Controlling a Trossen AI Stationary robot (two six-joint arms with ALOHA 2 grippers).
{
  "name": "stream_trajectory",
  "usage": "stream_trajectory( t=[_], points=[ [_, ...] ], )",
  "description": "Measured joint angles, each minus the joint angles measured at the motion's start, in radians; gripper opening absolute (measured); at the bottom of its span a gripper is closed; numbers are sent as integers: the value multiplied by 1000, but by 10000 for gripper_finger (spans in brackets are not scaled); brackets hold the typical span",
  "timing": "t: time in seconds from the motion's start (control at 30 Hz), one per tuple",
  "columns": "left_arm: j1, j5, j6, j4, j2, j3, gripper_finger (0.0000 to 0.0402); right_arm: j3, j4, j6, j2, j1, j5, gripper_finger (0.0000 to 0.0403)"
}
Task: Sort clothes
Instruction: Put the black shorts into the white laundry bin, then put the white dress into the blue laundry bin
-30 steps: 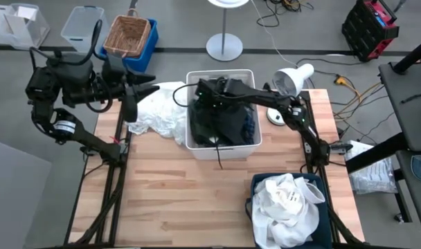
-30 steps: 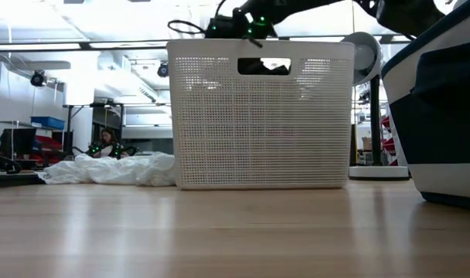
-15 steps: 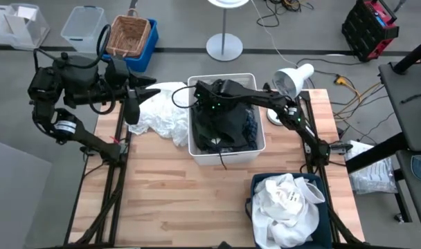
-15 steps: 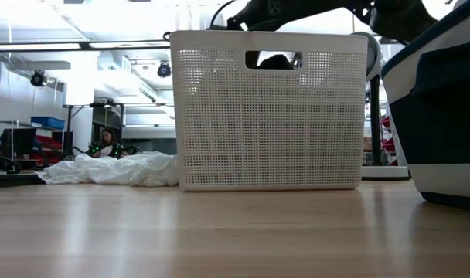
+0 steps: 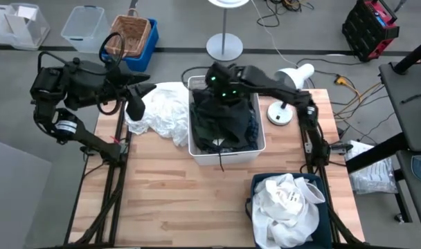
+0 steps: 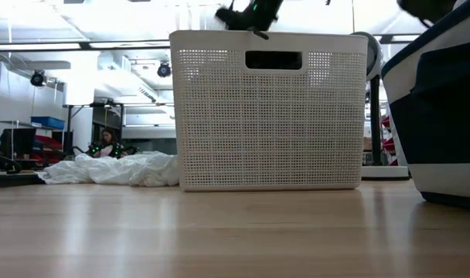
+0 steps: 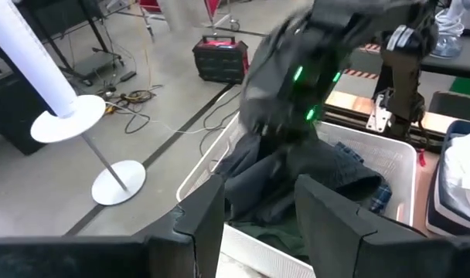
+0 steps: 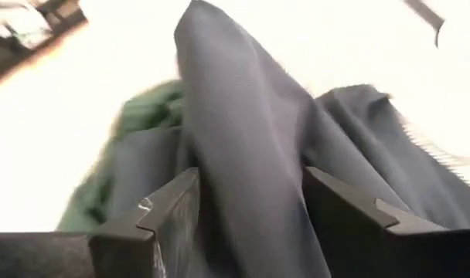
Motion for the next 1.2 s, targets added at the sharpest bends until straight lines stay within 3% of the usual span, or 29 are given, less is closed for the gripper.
stream_trajectory(
  t=[0.17,0.3,0.53,0.63,0.7,0.93,1.07,1.2],
  points=[
    [0,-1,0,-1,0,0,139,1,-32,-7,-115,20,-11,227],
    [-1,0,0,-11,0,0,139,1,-46,-44,-182,76,-126,206],
    [-1,0,0,-29,6,0,139,-65,-59,-117,-186,237,-151,78],
    [-1,0,0,-33,6,0,139,-136,-51,-140,-164,271,-111,22],
    [-1,0,0,-32,6,0,139,-194,-46,-138,-144,271,-52,16],
    [-1,1,-3,-32,5,0,139,-399,133,-151,-50,184,-35,9],
    [-1,1,-3,-50,8,-5,139,-425,217,-115,15,113,-46,9],
    [-1,2,-20,-97,8,-20,139,-384,212,-107,38,70,-136,9]
  ],
)
